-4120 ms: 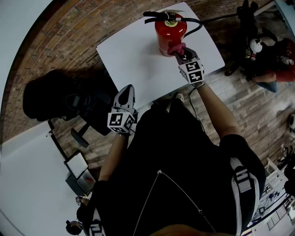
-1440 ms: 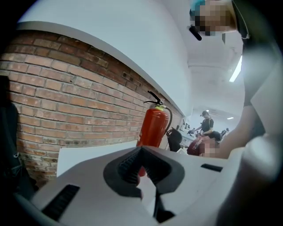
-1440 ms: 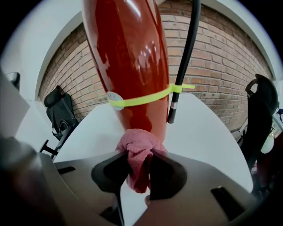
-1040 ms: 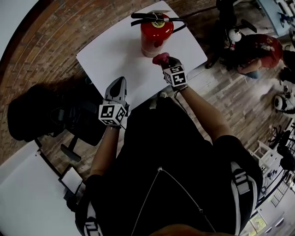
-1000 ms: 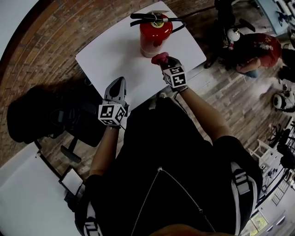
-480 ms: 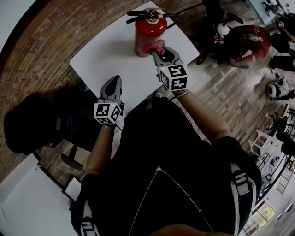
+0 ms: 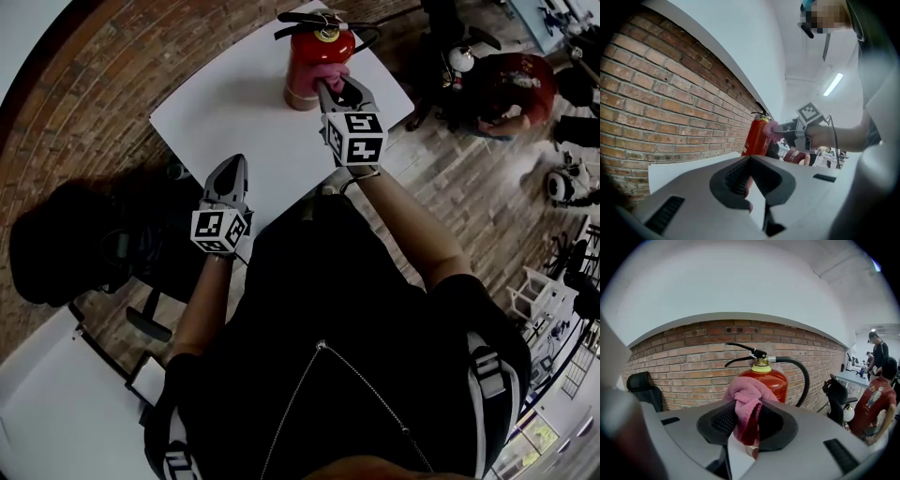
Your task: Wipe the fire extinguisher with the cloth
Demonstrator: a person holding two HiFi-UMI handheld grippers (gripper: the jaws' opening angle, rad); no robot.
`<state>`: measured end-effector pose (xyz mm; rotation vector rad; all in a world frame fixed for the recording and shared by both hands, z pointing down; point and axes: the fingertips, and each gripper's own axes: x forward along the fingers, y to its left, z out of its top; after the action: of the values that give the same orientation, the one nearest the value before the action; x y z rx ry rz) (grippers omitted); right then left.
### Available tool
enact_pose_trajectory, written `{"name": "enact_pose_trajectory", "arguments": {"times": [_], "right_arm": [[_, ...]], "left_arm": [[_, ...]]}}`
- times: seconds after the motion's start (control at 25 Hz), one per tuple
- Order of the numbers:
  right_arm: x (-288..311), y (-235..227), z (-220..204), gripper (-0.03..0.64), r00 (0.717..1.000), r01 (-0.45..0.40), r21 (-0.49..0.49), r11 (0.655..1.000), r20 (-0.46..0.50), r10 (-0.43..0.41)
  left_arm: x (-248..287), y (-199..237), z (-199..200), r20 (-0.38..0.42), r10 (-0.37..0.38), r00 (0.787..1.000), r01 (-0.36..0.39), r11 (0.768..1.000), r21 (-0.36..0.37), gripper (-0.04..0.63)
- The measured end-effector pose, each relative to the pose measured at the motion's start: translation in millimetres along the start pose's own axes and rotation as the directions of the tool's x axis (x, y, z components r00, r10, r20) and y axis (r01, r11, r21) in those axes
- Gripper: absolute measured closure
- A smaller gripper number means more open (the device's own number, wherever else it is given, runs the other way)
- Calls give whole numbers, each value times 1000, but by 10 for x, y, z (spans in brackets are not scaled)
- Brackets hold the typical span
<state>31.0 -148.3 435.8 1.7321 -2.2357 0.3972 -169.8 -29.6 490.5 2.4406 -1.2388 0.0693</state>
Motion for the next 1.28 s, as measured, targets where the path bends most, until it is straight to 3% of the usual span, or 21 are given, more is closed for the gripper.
{"name": "enact_pose_trajectory", "arguments": {"times": [1.28], "right_arm": [[391,-19,-770,499,992,50,-25,998,-111,-52]], "left_arm": [[-363,301,-273,-41,95,995,-97,995,-37,578]]}}
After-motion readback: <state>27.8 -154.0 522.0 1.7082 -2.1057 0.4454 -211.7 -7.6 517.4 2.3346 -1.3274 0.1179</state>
